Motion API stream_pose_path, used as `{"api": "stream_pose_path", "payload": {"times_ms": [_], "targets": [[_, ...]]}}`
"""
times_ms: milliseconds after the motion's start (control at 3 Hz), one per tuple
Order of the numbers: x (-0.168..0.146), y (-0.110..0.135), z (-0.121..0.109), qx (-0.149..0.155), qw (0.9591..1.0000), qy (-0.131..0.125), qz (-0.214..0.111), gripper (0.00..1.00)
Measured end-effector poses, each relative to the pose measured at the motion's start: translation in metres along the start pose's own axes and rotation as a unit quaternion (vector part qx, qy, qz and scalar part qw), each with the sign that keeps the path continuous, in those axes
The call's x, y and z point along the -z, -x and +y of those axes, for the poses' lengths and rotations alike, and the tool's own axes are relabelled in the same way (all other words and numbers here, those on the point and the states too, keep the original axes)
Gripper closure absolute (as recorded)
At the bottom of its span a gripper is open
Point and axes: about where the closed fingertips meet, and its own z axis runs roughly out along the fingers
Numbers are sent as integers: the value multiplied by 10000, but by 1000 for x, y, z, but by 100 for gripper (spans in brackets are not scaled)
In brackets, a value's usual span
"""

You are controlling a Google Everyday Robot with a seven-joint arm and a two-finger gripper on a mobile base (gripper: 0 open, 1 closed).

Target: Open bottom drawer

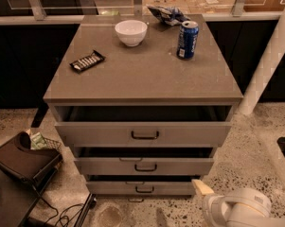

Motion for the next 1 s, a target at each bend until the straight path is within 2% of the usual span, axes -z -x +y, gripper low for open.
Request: {"api": "stream_pose_path", "payload": {"times_ms": [333,667,1000], "targets": [[-22,21,11,-103,9999,-58,-124,0],[-47,41,36,-501,9987,-41,-79,0],[-73,81,50,-532,9985,-85,-70,0]]}}
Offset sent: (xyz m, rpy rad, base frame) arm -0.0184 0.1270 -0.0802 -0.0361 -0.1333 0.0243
